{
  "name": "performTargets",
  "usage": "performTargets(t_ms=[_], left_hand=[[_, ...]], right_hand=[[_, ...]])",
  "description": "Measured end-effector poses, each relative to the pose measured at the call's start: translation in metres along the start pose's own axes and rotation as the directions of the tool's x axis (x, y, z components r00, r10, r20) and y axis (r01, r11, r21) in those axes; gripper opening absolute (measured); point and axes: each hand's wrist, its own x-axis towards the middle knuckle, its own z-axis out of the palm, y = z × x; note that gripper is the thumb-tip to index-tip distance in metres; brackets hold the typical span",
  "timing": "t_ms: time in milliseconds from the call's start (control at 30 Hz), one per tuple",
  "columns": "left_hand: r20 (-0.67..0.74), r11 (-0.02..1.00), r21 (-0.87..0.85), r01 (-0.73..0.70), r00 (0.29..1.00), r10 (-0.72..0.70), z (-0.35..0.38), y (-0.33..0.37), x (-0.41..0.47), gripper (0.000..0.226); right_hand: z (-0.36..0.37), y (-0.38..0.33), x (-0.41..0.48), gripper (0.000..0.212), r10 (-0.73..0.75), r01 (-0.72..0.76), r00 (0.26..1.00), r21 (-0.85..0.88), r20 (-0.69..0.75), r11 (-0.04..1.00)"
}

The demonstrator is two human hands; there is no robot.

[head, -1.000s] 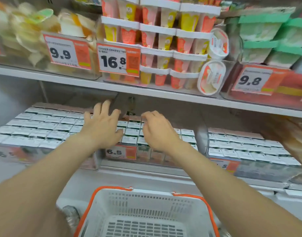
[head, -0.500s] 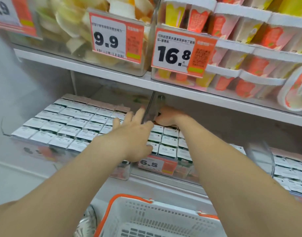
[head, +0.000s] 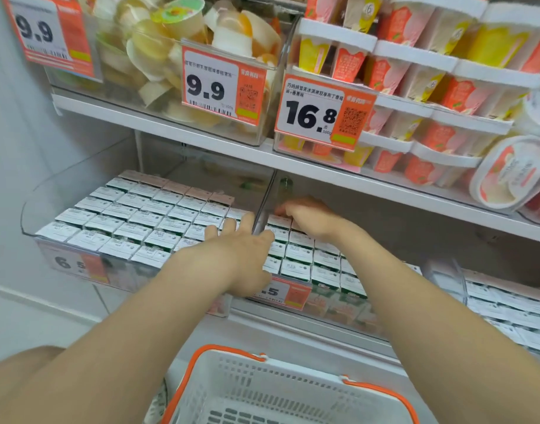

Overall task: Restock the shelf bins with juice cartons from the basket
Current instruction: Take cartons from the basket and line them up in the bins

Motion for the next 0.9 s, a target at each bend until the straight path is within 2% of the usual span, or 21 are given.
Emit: performTargets(t_ms=[133, 267, 400, 533, 667, 800, 900], left_hand=[[-0.022, 0.999, 0.037, -0.006, 1.0, 0.007, 0.004, 0.003, -0.002, 0.063], [-0.069, 0.999, 0.049, 0.008, 0.998, -0.005, 0.011, 0.006, 0.001, 0.072], [-0.07, 1.0, 0.014, -0.001, 0.998, 0.002, 0.011, 0.0, 0.005, 0.074], [-0.069, 1.0, -0.003, -0.01, 0.998, 0.01, 0.013, -0.003, 0.006, 0.072], [-0.094, 1.0, -0.01, 0.002, 0.996, -0.003, 0.017, -0.002, 0.005, 0.073], [-0.113, 1.0, -0.009, 0.009, 0.994, -0.01, 0.017, -0.002, 0.005, 0.065], [-0.123, 1.0, -0.002, 0.012, 0.992, -0.013, 0.016, -0.002, 0.006, 0.062]], right_hand=[[-0.008, 0.017, -0.005, 0.037, 0.068, -0.073, 0.997, -0.124, -0.044, 0.99], [0.001, 0.018, -0.003, 0.047, 0.086, -0.055, 0.981, -0.173, 0.174, 0.983], [0.005, 0.014, -0.002, 0.069, 0.138, -0.108, 0.966, -0.144, 0.218, 0.984], [0.014, 0.021, -0.002, 0.066, 0.021, -0.005, 0.996, -0.172, 0.091, 0.985], [0.034, 0.01, -0.01, 0.067, -0.126, 0.119, 0.992, -0.194, -0.023, 0.974], [0.045, 0.005, -0.017, 0.068, -0.127, 0.111, 0.99, -0.225, -0.06, 0.968], [0.044, 0.008, -0.016, 0.062, -0.116, 0.097, 0.991, -0.238, -0.068, 0.966]])
